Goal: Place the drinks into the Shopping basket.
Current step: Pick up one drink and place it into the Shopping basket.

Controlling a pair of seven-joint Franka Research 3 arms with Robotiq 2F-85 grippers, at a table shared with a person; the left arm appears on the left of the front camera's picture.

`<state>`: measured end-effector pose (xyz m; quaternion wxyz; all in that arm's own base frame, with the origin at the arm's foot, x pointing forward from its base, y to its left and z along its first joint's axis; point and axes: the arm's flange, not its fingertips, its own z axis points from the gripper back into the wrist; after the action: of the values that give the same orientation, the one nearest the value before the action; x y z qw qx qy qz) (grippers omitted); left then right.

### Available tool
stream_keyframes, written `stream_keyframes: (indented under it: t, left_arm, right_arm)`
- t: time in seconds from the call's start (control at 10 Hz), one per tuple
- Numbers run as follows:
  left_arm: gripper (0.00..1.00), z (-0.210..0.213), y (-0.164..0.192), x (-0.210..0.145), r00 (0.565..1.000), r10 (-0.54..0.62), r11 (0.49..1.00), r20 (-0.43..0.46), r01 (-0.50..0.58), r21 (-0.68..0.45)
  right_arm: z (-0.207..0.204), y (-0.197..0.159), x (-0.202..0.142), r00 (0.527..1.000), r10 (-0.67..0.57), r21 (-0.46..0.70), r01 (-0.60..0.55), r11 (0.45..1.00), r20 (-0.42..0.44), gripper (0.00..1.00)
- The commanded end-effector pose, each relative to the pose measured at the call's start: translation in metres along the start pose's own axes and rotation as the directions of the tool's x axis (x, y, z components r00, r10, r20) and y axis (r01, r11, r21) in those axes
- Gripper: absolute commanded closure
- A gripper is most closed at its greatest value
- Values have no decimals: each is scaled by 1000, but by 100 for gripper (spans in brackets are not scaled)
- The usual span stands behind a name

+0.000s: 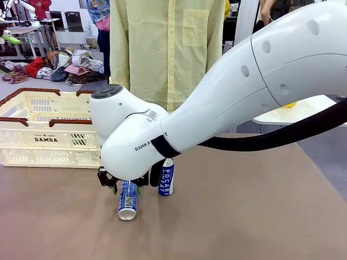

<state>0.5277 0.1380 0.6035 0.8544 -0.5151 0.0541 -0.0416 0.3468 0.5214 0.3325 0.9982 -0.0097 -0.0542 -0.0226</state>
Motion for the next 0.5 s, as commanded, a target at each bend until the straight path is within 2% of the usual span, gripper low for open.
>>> stream_keyframes:
  t: [0.0, 0.3, 0.4]
  left_arm:
    - [0, 1, -4, -2, 1000, 2, 1000, 0, -2, -13]
    - [0, 1, -4, -2, 1000, 2, 1000, 0, -2, -13]
    - [0, 1, -4, -2, 1000, 2, 1000, 0, -2, -13]
  right_arm:
    - [4, 2, 5, 1000, 6, 7, -6, 1000, -11, 0]
    - [16, -5, 6, 1000, 6, 30, -7, 1000, 5, 0]
    - [31, -12, 5, 999, 18, 40, -19, 999, 26, 0]
